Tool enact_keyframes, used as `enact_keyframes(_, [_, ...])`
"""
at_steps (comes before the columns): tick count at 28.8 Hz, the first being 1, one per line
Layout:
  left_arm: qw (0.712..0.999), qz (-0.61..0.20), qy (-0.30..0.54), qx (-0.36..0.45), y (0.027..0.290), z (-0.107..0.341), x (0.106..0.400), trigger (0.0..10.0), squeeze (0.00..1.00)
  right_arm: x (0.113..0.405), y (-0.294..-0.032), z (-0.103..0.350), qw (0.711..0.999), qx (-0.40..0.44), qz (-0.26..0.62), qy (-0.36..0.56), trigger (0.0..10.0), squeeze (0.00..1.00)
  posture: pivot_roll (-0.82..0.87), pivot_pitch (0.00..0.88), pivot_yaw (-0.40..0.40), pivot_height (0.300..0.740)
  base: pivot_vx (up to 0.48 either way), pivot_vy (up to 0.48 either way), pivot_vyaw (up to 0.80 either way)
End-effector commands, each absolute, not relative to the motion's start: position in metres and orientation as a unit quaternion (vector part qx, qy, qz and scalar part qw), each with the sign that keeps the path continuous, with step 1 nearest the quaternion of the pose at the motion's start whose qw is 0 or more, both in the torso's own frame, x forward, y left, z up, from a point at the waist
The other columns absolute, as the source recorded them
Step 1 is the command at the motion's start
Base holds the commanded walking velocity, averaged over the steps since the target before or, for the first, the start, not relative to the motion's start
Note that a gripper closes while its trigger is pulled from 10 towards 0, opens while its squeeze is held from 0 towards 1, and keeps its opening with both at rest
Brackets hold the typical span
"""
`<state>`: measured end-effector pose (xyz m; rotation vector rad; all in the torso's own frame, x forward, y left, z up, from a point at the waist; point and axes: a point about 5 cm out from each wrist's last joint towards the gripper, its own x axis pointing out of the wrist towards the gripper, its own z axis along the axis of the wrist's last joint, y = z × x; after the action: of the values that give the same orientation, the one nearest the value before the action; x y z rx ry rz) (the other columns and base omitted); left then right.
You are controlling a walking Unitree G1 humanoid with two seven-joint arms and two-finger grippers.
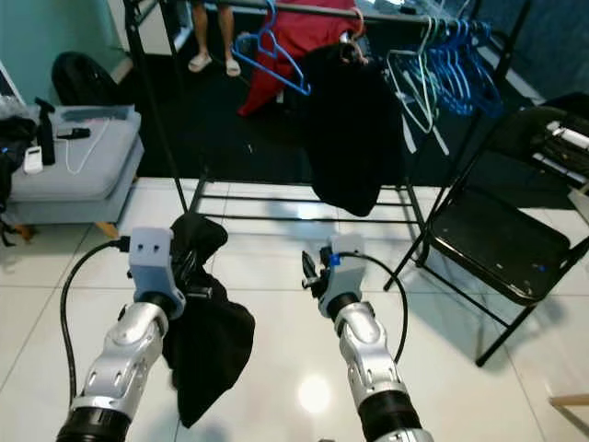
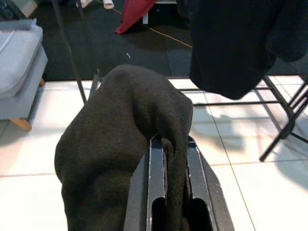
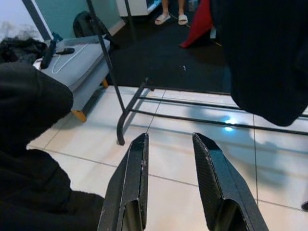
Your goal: Hang hanger
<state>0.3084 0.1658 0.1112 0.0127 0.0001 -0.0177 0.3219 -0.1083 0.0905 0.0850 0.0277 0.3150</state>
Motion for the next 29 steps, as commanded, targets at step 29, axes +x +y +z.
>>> enact_keyframes(29, [1.000,-0.022,-0.007,-0.001,0.1559,0.1125,0.3090,10.0,0.00,0.3217,-0.1122,0.0899,0.987,0.050,0.151,0.009,10.0,0.00,-0.04,0.104,-0.067,0.740,0.204,0.000,0.00])
